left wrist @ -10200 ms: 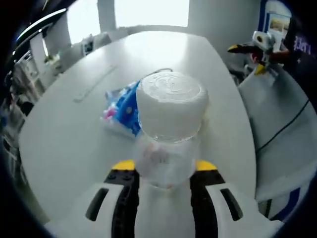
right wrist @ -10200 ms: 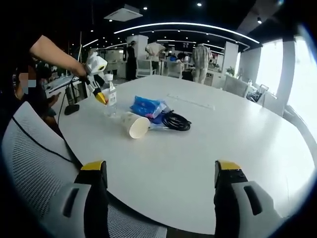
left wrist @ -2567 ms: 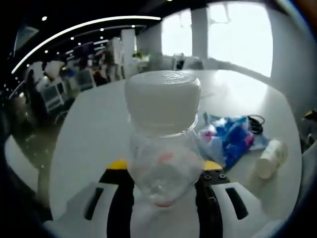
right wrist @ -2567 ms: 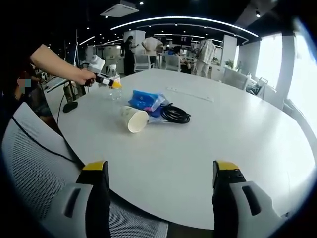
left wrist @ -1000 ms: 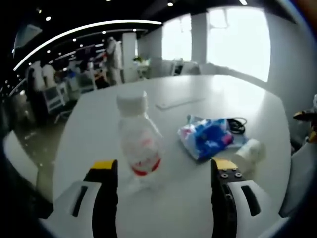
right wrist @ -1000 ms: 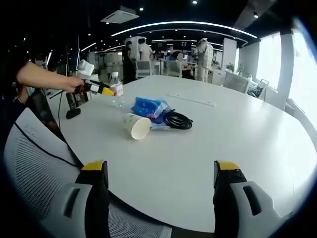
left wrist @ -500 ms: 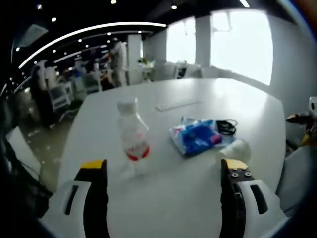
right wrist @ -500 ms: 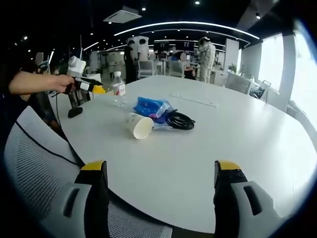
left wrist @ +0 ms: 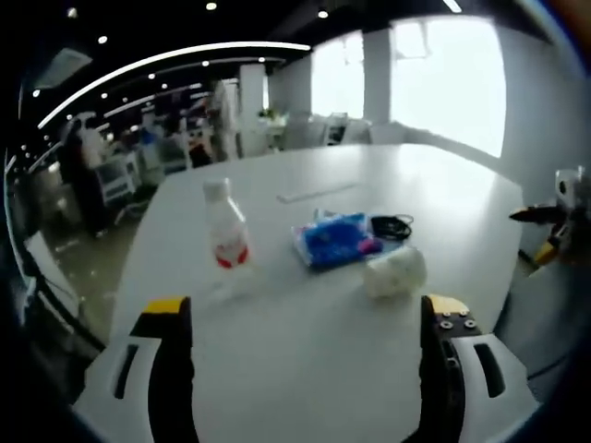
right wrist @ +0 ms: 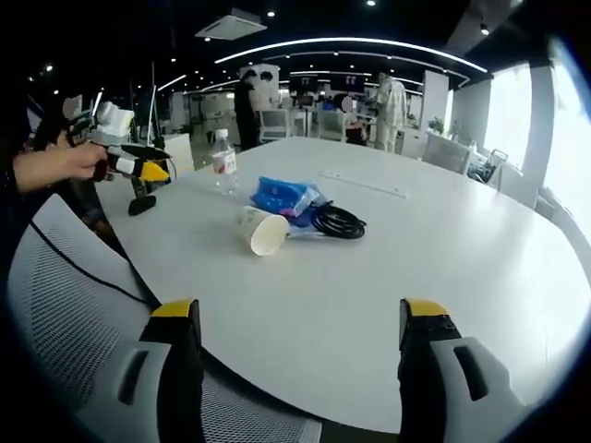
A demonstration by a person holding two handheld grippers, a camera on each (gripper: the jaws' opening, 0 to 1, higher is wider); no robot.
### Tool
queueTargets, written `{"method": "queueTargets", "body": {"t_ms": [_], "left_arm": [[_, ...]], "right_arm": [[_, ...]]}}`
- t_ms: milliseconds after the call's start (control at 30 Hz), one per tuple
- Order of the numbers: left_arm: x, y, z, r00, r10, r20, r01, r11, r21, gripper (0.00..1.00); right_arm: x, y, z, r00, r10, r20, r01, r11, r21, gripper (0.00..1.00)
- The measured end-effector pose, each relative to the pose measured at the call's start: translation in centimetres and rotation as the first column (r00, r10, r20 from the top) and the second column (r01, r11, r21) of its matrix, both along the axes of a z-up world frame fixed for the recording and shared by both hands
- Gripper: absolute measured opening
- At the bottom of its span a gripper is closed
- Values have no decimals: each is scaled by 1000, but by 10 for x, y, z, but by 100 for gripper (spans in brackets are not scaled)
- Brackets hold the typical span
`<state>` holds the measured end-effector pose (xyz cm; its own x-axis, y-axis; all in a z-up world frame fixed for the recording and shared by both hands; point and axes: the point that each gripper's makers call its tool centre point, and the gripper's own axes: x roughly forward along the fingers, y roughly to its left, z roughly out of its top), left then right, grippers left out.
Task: Arrange the tabletop items into an orderly group along one side of the table until the central work area is clear of visible clutter.
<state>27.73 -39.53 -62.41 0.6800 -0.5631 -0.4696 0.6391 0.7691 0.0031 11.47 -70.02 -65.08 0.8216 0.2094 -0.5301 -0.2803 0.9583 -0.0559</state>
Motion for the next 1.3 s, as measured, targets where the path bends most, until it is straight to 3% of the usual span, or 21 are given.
{"method": "queueTargets", "body": {"t_ms": [300, 500, 633, 700, 767, 833, 867, 967, 1100, 1300], "left_arm": [[-34, -4, 7, 999, 0, 32, 0, 1000, 4, 99], [-50, -2, -2, 999, -3, 35, 1, 998, 58, 98], [-59, 0, -2, 1000, 8, 19, -9, 998, 58, 97], [-63, -4, 5, 999, 10, 37, -12, 999, 34, 97], [-63, -5, 5, 998, 22, 59, -24, 999, 49, 97], [-61, -1, -1, 997, -6, 82, -6, 988, 153, 100], [-61, -2, -4, 997, -22, 74, 10, 986, 165, 100], [-66, -9, -1, 998, -27, 49, 22, 994, 104, 100], [-66, -16, 9, 994, -21, 104, 16, 999, 47, 100], [-69, -22, 5, 988, -65, 139, 45, 989, 138, 99]], "right_arm": [[-1, 2, -2, 1000, 12, -16, -12, 1000, 2, 88], [-2, 1, -2, 1000, 11, -17, -11, 1000, 0, 87], [-2, 2, -3, 1000, 13, -18, -13, 1000, -1, 86], [-3, 3, -3, 1000, 16, -21, -16, 1000, -1, 86], [-3, 4, -4, 1000, 18, -23, -18, 1000, 0, 86], [-3, 4, -4, 1000, 20, -24, -20, 1000, 0, 86], [-3, 5, -5, 999, 23, -26, -23, 1000, -2, 86], [-4, 5, -7, 999, 31, -36, -31, 999, -11, 86], [-4, 5, -8, 999, 33, -42, -34, 999, -16, 86], [-6, 7, -11, 996, 56, -64, -58, 998, -28, 86]]}}
